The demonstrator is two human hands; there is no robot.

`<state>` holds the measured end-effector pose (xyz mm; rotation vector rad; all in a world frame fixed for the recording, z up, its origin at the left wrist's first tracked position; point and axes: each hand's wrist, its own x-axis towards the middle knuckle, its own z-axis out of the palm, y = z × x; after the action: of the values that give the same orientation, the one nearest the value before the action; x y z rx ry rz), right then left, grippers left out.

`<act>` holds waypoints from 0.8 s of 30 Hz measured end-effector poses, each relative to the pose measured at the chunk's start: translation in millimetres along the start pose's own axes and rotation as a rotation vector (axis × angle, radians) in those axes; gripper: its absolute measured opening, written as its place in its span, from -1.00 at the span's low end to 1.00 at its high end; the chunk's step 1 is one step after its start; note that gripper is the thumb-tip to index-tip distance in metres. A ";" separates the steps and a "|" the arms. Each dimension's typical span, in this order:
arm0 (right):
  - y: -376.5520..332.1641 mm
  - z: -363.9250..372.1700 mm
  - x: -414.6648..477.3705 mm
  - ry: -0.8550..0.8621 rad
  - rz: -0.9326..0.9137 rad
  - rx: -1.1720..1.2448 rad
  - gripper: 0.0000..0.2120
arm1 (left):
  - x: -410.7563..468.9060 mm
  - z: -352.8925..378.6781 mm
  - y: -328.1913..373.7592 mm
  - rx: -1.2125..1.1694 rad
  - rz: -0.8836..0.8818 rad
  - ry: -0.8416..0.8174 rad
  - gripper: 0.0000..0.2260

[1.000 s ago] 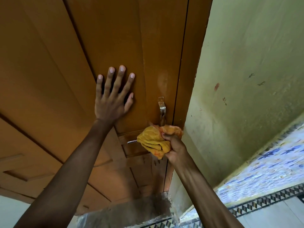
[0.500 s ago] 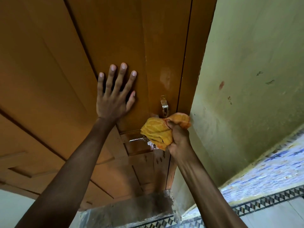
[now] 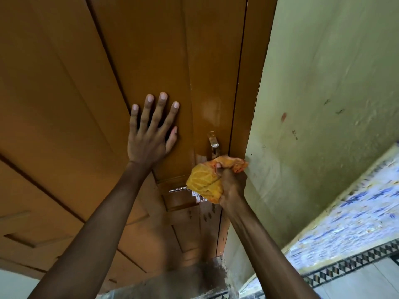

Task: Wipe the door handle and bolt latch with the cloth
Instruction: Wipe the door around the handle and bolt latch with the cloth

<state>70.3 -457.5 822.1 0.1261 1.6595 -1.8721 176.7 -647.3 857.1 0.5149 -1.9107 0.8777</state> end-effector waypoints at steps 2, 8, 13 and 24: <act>4.2 -3.3 5.2 0.016 0.008 -0.063 -0.78 | -0.4 -0.7 0.0 -0.021 -0.003 0.002 -0.46; 29.9 -27.1 5.2 0.099 -0.072 -0.078 -0.80 | 0.1 -6.5 -1.5 -0.102 -0.001 -0.019 -0.48; 59.9 -41.9 -7.2 0.278 -0.230 -0.192 -0.90 | -12.1 -3.7 -2.7 -0.138 0.035 -0.030 -0.49; 111.8 16.5 23.5 0.299 -0.640 -0.556 -0.49 | -18.9 0.9 -4.1 -0.140 0.072 0.024 -0.50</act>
<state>113.3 -483.2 718.0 -0.4226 2.5939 -1.7783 187.8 -650.8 841.7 0.3516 -1.9622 0.7855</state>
